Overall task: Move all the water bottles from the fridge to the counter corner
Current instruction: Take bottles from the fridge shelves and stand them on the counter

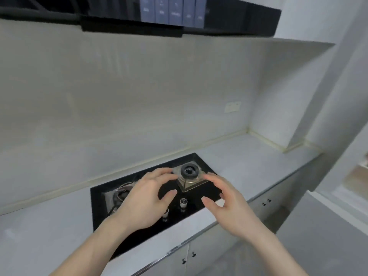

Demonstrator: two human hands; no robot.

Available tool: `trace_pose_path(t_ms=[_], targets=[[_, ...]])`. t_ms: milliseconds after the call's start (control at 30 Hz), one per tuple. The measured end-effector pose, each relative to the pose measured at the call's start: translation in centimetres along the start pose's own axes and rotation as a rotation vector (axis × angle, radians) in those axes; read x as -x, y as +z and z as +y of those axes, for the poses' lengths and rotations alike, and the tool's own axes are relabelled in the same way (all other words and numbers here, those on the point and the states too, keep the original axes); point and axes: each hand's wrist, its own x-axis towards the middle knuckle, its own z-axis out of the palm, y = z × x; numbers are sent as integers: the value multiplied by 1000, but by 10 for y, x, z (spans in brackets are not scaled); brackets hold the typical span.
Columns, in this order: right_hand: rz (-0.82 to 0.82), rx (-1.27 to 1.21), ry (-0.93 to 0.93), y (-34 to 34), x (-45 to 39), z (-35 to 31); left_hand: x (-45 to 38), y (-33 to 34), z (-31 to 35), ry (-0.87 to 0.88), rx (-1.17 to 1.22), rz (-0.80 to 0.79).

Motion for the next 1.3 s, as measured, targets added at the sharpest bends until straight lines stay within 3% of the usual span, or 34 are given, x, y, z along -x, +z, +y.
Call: trace_pose_path(t_ms=[633, 1300], targets=[[583, 219, 357, -234, 99, 94, -183, 153, 241, 557, 165, -294], [895, 326, 530, -385, 93, 175, -340, 274, 400, 857, 276, -484]])
